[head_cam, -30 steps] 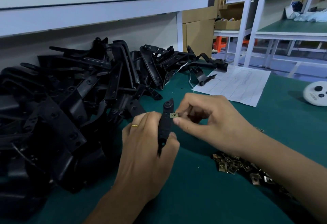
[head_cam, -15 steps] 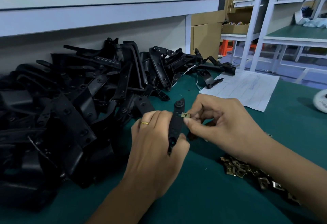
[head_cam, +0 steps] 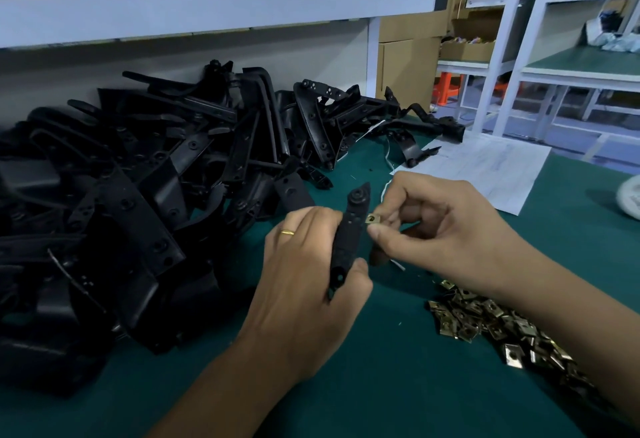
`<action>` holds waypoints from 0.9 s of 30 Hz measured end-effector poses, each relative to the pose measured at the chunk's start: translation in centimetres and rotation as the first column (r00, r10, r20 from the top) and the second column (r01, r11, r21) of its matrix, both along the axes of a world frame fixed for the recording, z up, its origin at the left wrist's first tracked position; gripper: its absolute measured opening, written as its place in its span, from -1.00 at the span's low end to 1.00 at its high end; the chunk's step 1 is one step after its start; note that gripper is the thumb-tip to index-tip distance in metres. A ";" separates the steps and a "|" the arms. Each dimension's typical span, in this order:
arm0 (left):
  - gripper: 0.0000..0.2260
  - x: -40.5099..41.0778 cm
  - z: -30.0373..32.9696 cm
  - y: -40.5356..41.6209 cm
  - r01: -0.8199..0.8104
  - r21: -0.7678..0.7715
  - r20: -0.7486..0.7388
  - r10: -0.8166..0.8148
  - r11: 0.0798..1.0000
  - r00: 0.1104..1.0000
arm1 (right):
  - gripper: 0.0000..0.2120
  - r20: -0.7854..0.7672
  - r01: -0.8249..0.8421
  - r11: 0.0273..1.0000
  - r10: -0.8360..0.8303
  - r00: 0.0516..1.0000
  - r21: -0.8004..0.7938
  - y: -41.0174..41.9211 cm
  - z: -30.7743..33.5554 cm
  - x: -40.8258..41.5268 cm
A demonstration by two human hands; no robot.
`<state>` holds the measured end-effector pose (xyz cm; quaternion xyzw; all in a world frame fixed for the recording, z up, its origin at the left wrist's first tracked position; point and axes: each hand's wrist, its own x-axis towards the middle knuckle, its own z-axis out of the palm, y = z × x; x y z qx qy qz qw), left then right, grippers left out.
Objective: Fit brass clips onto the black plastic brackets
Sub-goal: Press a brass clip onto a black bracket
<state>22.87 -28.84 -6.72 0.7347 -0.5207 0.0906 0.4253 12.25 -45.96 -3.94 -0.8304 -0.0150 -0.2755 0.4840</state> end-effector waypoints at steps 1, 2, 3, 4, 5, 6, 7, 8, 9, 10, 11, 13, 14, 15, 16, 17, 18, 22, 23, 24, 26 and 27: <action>-0.83 0.0 -0.1 0.0 0.007 0.002 0.013 -0.007 1.000 1.000 | -0.86 0.007 0.005 1.000 -0.005 1.000 -0.015 0.1 0.0 0.0; -0.81 0.0 -0.1 0.1 0.010 -0.001 0.021 -0.010 1.000 1.000 | -0.86 0.015 0.010 0.999 -0.009 1.000 -0.032 0.2 -0.1 0.0; -0.80 0.0 0.0 0.1 0.008 -0.009 0.021 -0.008 1.000 1.000 | -0.87 0.024 0.015 0.999 -0.014 1.000 -0.048 0.4 0.0 0.0; -0.80 0.0 0.0 0.1 0.003 -0.021 0.016 -0.002 1.000 1.000 | -0.87 0.033 0.023 0.998 -0.021 0.999 -0.060 0.5 0.0 0.0; -0.80 0.1 0.0 0.1 -0.006 -0.031 0.011 0.006 1.000 1.000 | -0.86 0.042 0.032 0.997 -0.029 0.999 -0.067 0.6 0.1 -0.1; -0.80 0.1 0.0 0.1 -0.015 -0.033 0.009 0.015 0.999 1.000 | -0.86 0.051 0.040 0.996 -0.036 0.998 -0.074 0.7 0.1 -0.1; -0.79 0.1 0.0 0.1 -0.022 -0.028 0.010 0.022 0.999 1.000 | -0.86 0.057 0.047 0.995 -0.042 0.997 -0.085 0.7 0.2 -0.1; -0.78 0.1 0.0 0.1 -0.024 -0.023 0.015 0.024 0.999 1.000 | -0.86 0.060 0.050 0.994 -0.045 0.997 -0.098 0.8 0.3 -0.1; -0.77 0.1 0.1 0.1 -0.024 -0.019 0.020 0.025 1.000 0.999 | -0.86 0.058 0.053 0.992 -0.047 0.997 -0.110 0.7 0.3 -0.1; -0.77 0.0 0.1 0.1 -0.025 -0.016 0.025 0.026 1.000 0.999 | -0.86 0.053 0.056 0.991 -0.050 0.997 -0.119 0.7 0.3 -0.1; -0.76 -0.1 0.1 0.1 -0.027 -0.013 0.031 0.027 1.000 0.999 | -0.87 0.048 0.058 0.990 -0.052 0.997 -0.131 0.6 0.3 -0.1; -0.75 -0.1 0.1 0.1 -0.035 -0.003 0.059 0.035 0.999 0.998 | -0.88 0.042 0.066 0.983 -0.059 0.997 -0.169 0.5 0.4 -0.2; -0.74 -0.1 0.1 0.2 -0.043 0.006 0.082 0.043 0.999 0.996 | -0.89 0.045 0.069 0.981 -0.062 0.997 -0.183 0.4 0.4 -0.2; -0.72 0.0 0.1 0.2 -0.051 0.019 0.103 0.049 0.998 0.993 | -0.89 0.047 0.071 0.979 -0.063 0.997 -0.190 0.3 0.4 -0.2; -0.71 0.1 0.2 0.2 -0.058 0.037 0.119 0.053 0.998 0.991 | -0.89 0.048 0.069 0.978 -0.061 0.997 -0.195 0.2 0.4 -0.3; -0.69 0.1 0.2 0.2 -0.065 0.057 0.133 0.057 0.996 0.989 | -0.89 0.044 0.065 0.977 -0.057 0.997 -0.202 0.1 0.3 -0.3; -0.69 0.1 0.2 0.2 -0.073 0.075 0.146 0.061 0.994 0.987 | -0.88 0.035 0.060 0.976 -0.054 0.998 -0.209 0.0 0.3 -0.4; -0.70 -0.1 0.2 0.1 -0.090 0.108 0.146 0.073 0.990 0.987 | -0.84 0.014 0.069 0.970 -0.068 0.998 -0.235 -0.1 0.3 -0.4; -0.71 -0.2 0.1 0.1 -0.086 0.111 0.140 0.070 0.990 0.988 | -0.84 0.012 0.073 0.968 -0.073 0.997 -0.241 0.0 0.4 -0.4; -0.72 -0.2 0.1 0.0 -0.085 0.114 0.140 0.069 0.990 0.988 | -0.85 0.014 0.076 0.966 -0.075 0.997 -0.248 0.0 0.3 -0.4; -0.74 -0.1 0.0 0.0 -0.085 0.117 0.146 0.068 0.989 0.987 | -0.85 0.011 0.077 0.960 -0.077 0.997 -0.270 0.0 0.4 -0.4; -0.75 -0.1 -0.1 0.0 -0.080 0.115 0.140 0.063 0.990 0.988 | -0.84 -0.002 0.068 0.957 -0.072 0.997 -0.283 -0.1 0.5 -0.4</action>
